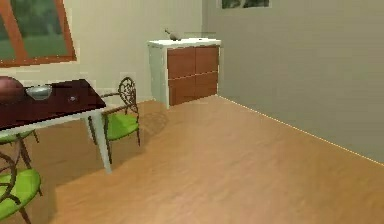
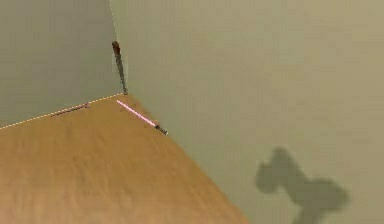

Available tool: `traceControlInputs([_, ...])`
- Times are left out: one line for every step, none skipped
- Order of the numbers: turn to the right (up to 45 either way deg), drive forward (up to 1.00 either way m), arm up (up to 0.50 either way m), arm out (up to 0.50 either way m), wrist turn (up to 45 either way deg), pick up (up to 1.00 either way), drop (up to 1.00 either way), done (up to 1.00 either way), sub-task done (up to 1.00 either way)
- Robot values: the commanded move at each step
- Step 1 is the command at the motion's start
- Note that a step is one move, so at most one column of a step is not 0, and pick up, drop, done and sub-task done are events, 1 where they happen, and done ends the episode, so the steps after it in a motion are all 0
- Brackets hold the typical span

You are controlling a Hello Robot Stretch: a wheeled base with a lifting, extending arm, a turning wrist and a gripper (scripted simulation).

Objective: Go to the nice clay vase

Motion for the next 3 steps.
traceControlInputs([0.0, 1.00, 0.00, 0.00, 0.0, 0.00, 0.00, 0.00, 0.00])
traceControlInputs([3.0, 0.00, 0.00, 0.00, 0.0, 0.00, 0.00, 0.00, 0.00])
traceControlInputs([0.0, 1.00, 0.00, 0.00, 0.0, 0.00, 0.00, 0.00, 0.00])
